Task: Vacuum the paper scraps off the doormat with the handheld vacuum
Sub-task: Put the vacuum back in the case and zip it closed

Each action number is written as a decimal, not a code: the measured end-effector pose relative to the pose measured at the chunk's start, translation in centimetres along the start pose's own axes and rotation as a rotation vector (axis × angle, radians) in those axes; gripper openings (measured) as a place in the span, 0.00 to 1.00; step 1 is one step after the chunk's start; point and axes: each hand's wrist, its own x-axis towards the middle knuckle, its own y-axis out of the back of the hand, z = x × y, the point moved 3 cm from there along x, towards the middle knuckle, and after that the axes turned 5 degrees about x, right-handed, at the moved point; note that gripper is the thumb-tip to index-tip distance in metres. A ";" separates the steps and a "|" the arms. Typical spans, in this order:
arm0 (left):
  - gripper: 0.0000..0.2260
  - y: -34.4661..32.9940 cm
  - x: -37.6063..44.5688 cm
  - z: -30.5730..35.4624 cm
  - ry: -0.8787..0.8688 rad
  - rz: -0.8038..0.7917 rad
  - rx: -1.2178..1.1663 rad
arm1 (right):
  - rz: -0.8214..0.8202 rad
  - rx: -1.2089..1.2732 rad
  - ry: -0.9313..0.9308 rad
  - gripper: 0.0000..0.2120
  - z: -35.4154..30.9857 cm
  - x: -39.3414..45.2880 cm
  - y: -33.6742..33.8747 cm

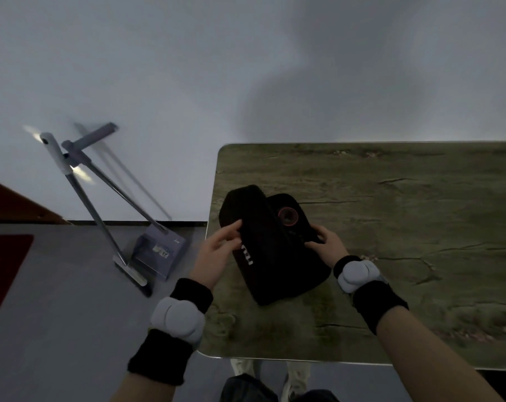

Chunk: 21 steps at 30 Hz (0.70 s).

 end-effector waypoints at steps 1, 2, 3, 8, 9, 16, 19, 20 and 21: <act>0.19 -1.0 0.6 0.1 -0.089 -0.041 0.132 | -0.007 0.018 -0.011 0.23 0.1 0.3 0.1; 0.23 -2.0 1.4 0.0 -0.167 -0.068 0.291 | 0.000 0.041 -0.028 0.21 0.2 0.4 0.4; 0.26 -3.0 2.2 -0.4 -0.215 -0.072 0.462 | 0.036 0.069 -0.053 0.19 0.5 0.6 0.8; 0.28 -5.3 4.1 -1.7 -0.316 -0.014 0.843 | 0.266 0.114 -0.254 0.12 3.6 -0.3 2.4; 0.30 -5.5 4.2 -1.7 -0.305 0.006 0.821 | 0.255 0.117 -0.297 0.11 4.6 -0.4 2.5; 0.43 -5.1 3.0 -1.9 -0.136 0.094 0.666 | 0.160 0.269 -0.452 0.11 6.3 -1.0 1.3; 0.41 -5.2 2.6 -2.4 -0.096 0.104 0.578 | 0.186 0.399 -0.499 0.16 6.3 0.4 2.2; 0.41 -5.1 2.5 -2.6 -0.081 0.121 0.550 | 0.178 0.445 -0.482 0.15 5.7 0.3 2.1; 0.41 -5.0 2.6 -2.5 -0.061 0.147 0.531 | 0.178 0.497 -0.444 0.13 4.7 0.2 2.0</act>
